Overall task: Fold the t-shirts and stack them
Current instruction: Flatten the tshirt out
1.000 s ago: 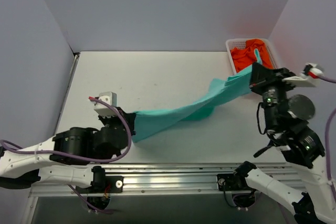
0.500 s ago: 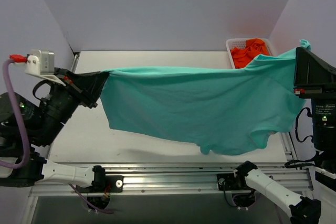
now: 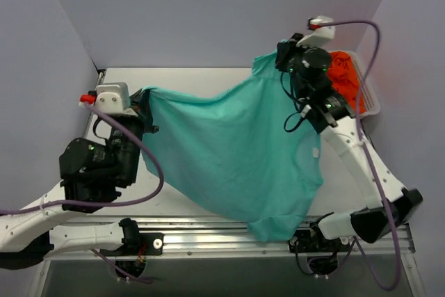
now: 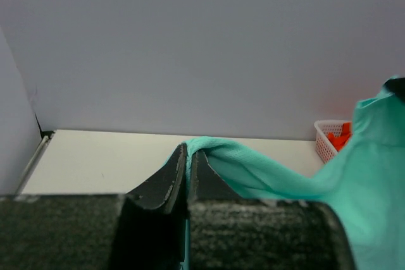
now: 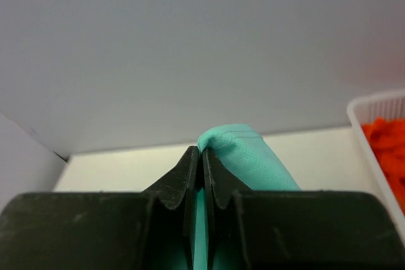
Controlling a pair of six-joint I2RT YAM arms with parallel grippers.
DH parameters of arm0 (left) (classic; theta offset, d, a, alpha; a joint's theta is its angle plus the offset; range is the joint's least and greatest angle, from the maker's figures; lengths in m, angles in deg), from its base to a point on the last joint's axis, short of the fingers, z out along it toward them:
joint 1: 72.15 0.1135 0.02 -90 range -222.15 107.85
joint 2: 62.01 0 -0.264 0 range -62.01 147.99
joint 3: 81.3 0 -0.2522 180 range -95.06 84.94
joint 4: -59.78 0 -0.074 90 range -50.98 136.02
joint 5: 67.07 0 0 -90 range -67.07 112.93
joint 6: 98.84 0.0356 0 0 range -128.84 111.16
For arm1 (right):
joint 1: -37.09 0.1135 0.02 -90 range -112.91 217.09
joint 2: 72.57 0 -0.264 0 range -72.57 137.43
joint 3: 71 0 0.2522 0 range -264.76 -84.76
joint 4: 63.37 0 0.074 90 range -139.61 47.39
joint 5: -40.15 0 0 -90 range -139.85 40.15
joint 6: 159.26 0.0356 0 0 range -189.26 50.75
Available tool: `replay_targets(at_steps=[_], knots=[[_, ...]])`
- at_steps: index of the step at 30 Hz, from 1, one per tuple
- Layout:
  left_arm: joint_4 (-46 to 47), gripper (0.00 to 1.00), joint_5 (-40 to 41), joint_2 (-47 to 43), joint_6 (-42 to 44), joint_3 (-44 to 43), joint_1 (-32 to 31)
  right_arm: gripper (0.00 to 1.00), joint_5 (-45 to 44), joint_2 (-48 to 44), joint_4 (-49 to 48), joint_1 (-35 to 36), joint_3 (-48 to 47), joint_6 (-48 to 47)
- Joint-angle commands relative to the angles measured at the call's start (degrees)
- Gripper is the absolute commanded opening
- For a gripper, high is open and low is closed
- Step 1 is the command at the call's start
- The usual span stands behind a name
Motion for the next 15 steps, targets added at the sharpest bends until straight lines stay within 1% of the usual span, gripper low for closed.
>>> replay_targets(at_steps=[1,2,3,4,5,6,7,8,9,10,11,12,13,14,15], knots=[[-11.0,0.02,-13.0,1.8,-14.5,0.3,12.3,0.0,-3.2,3.1,-6.6,-0.1,3.2,0.8],[-12.5,0.02,-17.5,2.9,-20.9,1.1,21.3,0.0,-3.3,4.4,-7.9,-0.1,4.3,0.7],[-13.5,0.02,-21.4,4.2,-23.7,1.7,25.8,0.0,-3.8,5.1,-9.2,-0.2,6.1,0.6],[-14.5,0.02,-29.4,5.9,-25.9,2.3,30.2,0.0,-4.4,6.2,-11.1,-0.2,6.6,0.5],[-14.7,0.02,-34.2,10.0,-30.0,2.4,34.6,0.0,-5.1,9.4,-11.7,-0.4,6.8,0.2],[-14.3,0.02,-38.8,12.2,-31.5,2.4,42.7,0.0,-5.8,11.5,-12.0,-0.9,5.7,-0.1],[-12.8,0.02,-45.8,17.8,-32.9,2.6,46.1,0.0,-5.9,14.3,-12.0,-1.3,4.6,-0.1],[-12.0,0.02,-48.6,21.2,-35.3,2.4,49.3,0.0,-6.0,20.0,-12.0,-1.6,3.5,-0.1],[-11.1,0.02,-50.7,24.5,-36.2,2.0,54.4,0.0,-6.0,23.1,-11.8,-2.1,2.1,0.1],[-9.4,0.02,-52.5,28.3,-37.0,1.7,56.5,0.0,-6.9,26.2,-11.7,-2.3,-0.7,0.1],[-7.2,0.02,-56.1,35.6,-38.9,0.4,58.6,0.0,-7.9,32.2,-11.6,-2.4,-2.3,0.2],[-6.2,0.02,-57.5,39.1,-39.5,-0.4,61.7,0.0,-8.6,34.9,-11.5,-3.0,-3.9,0.3],[-4.2,0.02,-58.6,46.2,-40.2,-1.2,63.0,0.0,-9.5,37.6,-11.1,-3.3,-7.4,0.6],[-3.4,0.02,-61.3,49.6,-41.2,-3.4,64.1,0.0,-9.8,42.6,-11.0,-3.8,-9.1,0.9],[-1.8,0.02,-62.2,52.4,-41.6,-4.5,64.9,0.0,-9.5,44.9,-11.1,-4.5,-10.8,0.8]])
